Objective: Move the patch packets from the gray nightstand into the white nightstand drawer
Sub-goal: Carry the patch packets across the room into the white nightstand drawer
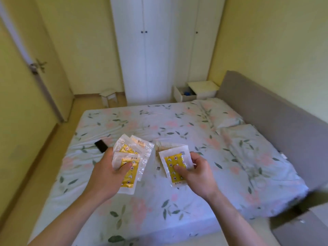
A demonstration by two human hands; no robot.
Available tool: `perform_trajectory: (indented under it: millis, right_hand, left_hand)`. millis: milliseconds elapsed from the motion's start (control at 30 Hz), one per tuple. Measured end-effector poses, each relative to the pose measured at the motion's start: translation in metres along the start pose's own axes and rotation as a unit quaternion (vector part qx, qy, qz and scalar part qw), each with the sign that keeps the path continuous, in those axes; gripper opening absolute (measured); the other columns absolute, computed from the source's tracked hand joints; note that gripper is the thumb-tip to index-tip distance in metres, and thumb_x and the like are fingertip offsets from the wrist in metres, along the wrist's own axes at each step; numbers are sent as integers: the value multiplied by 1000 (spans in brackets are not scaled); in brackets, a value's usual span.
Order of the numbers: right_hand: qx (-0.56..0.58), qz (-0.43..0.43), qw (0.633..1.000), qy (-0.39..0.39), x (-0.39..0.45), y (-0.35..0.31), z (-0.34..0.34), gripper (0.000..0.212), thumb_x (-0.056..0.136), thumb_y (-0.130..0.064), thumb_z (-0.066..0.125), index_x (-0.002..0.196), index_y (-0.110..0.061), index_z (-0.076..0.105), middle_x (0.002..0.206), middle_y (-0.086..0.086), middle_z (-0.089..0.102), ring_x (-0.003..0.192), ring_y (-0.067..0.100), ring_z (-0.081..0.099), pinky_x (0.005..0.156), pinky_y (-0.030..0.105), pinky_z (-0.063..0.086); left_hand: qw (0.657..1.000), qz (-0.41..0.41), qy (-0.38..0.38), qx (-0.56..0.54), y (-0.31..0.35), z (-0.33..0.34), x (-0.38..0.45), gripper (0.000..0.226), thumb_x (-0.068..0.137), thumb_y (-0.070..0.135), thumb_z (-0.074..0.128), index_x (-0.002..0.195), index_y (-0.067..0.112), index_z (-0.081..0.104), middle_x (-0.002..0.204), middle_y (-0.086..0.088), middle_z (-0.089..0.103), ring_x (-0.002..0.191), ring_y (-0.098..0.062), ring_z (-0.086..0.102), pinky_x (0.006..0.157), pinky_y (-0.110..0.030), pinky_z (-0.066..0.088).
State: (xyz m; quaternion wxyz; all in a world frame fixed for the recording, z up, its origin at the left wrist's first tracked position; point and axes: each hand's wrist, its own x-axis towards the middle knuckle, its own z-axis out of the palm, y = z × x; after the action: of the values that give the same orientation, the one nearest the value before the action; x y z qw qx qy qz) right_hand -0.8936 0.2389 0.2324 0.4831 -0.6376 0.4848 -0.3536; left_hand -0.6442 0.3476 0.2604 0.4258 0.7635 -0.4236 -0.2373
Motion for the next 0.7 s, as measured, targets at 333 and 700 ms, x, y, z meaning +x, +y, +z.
perform_trajectory:
  millis: [333,700]
  right_hand:
    - [13,-60,993,-99,63,-76,201,20,83,-9,82,97,-21,72,90,-2,77,83,19,74,72,43,64]
    - [46,-63,988,-130,155,-127,420,21,84,-12,82,100,-20,72,91,-5,77,81,10,73,69,38,64]
  left_hand:
    - [994,-35,104,-15,-92,-168,56,32,90,27,76,115,35,57,100,16,70,87,1,66,65,-19,45]
    - [988,-67,137,8,-172,-343,175,30,91,24,74,108,40,56,94,18,72,74,5,68,62,-26,52]
